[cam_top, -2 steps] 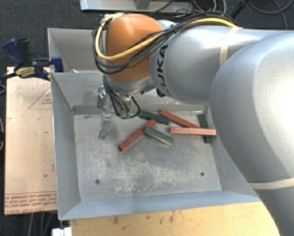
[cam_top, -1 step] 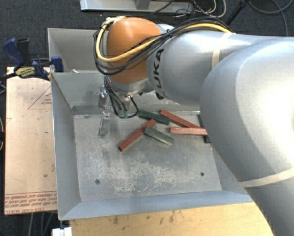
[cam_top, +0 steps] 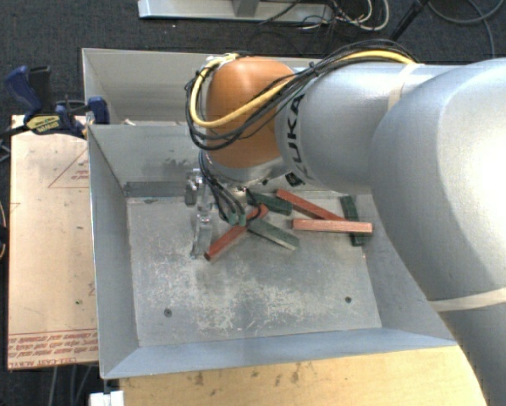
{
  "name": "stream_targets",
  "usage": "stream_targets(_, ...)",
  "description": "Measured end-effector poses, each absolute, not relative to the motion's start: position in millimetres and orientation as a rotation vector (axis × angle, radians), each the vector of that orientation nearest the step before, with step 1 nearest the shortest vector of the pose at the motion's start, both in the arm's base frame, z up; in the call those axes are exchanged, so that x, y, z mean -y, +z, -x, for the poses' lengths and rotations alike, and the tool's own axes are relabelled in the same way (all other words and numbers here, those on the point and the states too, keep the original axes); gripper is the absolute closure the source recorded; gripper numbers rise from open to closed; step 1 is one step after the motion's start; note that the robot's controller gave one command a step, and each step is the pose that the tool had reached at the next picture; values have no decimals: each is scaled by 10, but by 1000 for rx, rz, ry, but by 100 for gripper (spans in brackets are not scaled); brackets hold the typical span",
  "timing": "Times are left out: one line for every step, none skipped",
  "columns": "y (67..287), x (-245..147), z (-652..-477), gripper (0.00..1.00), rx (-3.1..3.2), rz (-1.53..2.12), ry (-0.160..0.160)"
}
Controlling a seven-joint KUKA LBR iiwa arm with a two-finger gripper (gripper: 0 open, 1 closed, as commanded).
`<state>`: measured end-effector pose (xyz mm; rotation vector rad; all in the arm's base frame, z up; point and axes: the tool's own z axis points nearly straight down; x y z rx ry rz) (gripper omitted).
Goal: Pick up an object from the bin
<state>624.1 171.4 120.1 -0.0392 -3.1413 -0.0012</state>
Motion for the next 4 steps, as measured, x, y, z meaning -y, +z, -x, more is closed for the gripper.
stream_targets(1184, -1643, -6173, 0, 3140, -15, -1)
stream_targets(1074, -1590, -6294, 0, 3143, -102, -2)
stream_targets(803, -1175, -6249, 0, 3133, -264, -3)
stream_targets(711, -655, -6059, 100, 3110, -464, -1)
